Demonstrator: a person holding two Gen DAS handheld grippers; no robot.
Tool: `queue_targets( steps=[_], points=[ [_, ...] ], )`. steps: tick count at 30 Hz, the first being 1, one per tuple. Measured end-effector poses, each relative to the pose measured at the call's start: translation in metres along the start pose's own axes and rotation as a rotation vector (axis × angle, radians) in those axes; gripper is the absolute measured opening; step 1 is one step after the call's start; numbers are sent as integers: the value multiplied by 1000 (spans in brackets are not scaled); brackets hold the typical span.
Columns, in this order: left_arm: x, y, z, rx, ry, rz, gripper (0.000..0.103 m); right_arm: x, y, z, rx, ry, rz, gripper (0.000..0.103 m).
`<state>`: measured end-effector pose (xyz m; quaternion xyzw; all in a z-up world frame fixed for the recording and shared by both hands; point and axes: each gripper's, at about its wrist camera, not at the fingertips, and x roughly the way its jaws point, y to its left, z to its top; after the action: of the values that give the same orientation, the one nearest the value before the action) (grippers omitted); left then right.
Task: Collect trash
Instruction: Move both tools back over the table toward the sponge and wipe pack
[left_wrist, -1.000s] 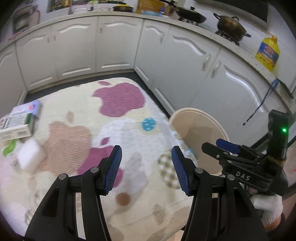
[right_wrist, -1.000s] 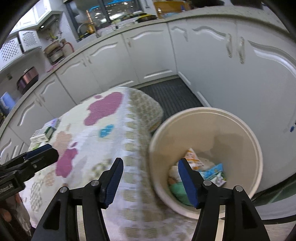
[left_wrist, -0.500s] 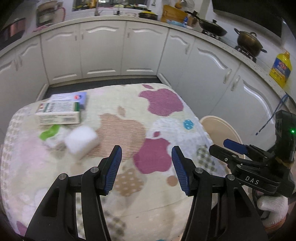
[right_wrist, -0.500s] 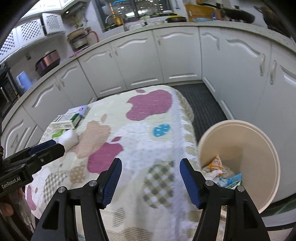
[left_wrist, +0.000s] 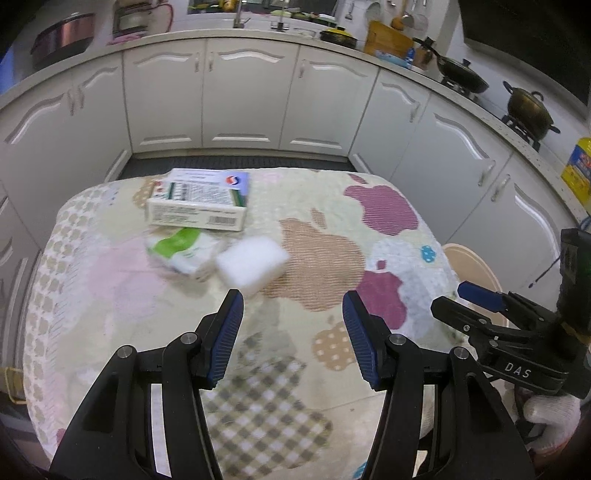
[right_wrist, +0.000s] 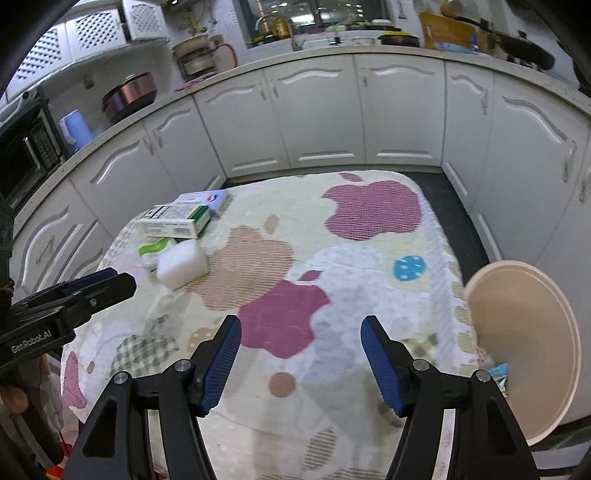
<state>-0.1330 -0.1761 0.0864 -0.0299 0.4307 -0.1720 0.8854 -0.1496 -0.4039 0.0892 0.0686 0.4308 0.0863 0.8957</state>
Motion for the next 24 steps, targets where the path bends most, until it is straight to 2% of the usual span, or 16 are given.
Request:
queue_targets(
  steps=[9, 20, 24],
  points=[
    [-6, 37, -6, -66, 1, 18, 55, 13, 26, 5, -47, 18, 46, 66],
    [1, 102, -11, -223, 39, -2, 55, 44, 67, 21, -113, 44, 169, 70],
    [3, 123, -9, -278, 38, -7, 55, 62, 81, 30, -118, 51, 213, 76]
  ],
)
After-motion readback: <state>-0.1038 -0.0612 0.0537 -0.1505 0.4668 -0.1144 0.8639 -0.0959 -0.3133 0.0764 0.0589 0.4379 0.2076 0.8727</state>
